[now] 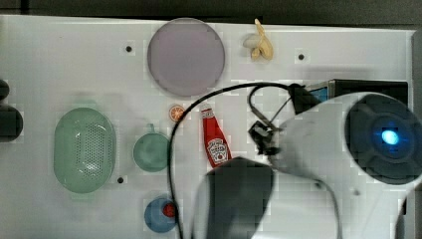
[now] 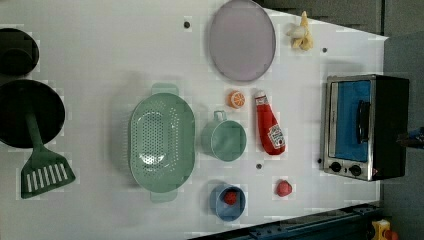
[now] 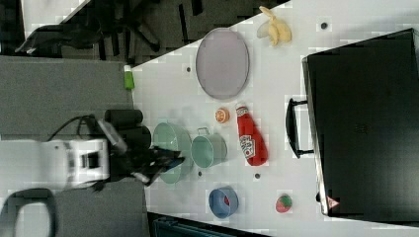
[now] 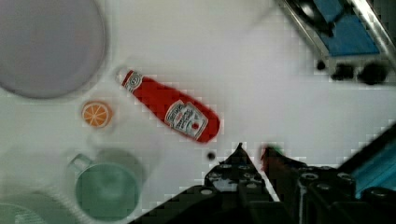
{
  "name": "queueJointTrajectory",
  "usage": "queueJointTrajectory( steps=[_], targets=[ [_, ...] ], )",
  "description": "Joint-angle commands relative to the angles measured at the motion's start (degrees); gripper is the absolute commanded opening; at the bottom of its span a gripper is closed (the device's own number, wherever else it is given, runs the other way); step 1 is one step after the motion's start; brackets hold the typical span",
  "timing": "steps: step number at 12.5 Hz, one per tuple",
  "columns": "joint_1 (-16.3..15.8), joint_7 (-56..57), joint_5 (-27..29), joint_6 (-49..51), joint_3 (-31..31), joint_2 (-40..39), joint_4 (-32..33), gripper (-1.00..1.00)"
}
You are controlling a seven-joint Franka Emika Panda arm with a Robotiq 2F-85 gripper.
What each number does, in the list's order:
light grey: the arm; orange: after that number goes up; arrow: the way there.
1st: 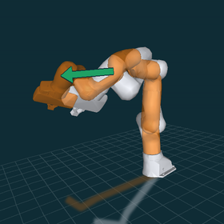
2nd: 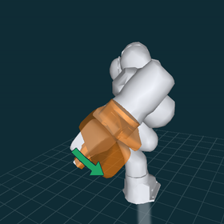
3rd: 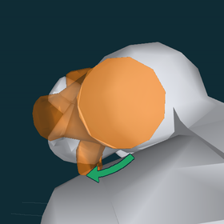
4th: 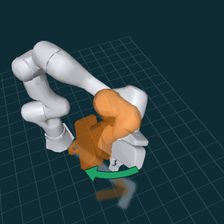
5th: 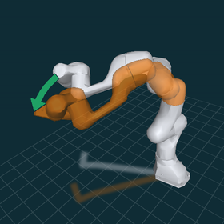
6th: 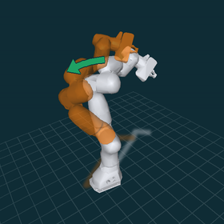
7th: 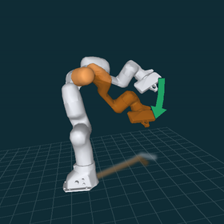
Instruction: Flap open oven.
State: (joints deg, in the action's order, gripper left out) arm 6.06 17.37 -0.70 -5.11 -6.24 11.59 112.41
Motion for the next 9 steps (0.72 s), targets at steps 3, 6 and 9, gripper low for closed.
queueJointTrajectory(
  steps=[3, 6, 9],
  targets=[
    [1.3, 32.5, -3.9, -13.1, -6.5, -2.9, 5.0, -0.65],
    [1.4, 40.3, -4.1, -23.4, -10.6, -5.0, 10.4, -0.65],
    [1.4, 47.9, -4.2, -34.9, -13.9, -8.1, 14.3, -0.65]
  ],
)
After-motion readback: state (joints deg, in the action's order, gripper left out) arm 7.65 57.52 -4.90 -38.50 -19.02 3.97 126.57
